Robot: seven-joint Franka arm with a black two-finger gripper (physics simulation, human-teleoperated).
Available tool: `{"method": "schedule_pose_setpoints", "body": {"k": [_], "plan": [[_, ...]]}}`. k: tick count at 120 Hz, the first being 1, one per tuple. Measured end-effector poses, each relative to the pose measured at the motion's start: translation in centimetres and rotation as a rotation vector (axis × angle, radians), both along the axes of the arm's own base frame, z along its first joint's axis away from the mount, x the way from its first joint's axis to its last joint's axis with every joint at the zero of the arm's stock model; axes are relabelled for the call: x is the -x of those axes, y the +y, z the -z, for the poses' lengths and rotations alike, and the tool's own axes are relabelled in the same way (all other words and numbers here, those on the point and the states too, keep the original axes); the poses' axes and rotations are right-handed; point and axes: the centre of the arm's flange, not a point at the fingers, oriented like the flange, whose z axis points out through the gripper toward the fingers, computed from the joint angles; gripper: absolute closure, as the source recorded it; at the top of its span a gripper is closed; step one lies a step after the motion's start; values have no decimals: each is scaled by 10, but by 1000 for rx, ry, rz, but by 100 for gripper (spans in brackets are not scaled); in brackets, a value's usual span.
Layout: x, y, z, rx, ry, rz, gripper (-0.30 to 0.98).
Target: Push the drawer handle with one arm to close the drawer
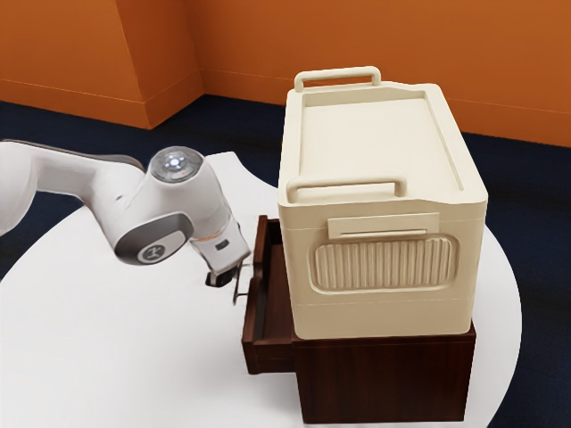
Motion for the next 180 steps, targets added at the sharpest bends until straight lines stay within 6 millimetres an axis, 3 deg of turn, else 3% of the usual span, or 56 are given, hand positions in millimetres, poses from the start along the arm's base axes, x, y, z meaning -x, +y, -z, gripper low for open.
{"method": "schedule_pose_setpoints", "body": {"k": [43, 66, 84, 99, 111, 116, 119, 128, 132, 136, 140, 147, 153, 156, 162, 180], "plan": [[-34, -24, -4, 8, -14, 1, 79], [-43, -50, 0, 20, -9, 23, 77], [-56, -51, 4, -27, -2, 114, 78], [-36, -53, -4, 27, 3, 72, 79], [-13, -38, -17, 82, -2, 3, 79], [-8, -27, -34, 135, -18, -57, 79], [-8, -11, -48, 173, -32, -120, 79], [-6, 85, -108, 300, -116, -430, 68], [-2, 138, -131, 358, -163, -590, 60], [3, 172, -158, 422, -208, -717, 53], [6, 200, -200, 478, -264, -834, 45], [-1, 240, -290, 564, -337, -1031, 34], [7, 269, -330, 604, -329, -1205, 27], [12, 276, -336, 612, -306, -1282, 24], [20, 282, -331, 615, -237, -1424, 19], [29, 277, -296, 593, -80, -1737, 9]]}}
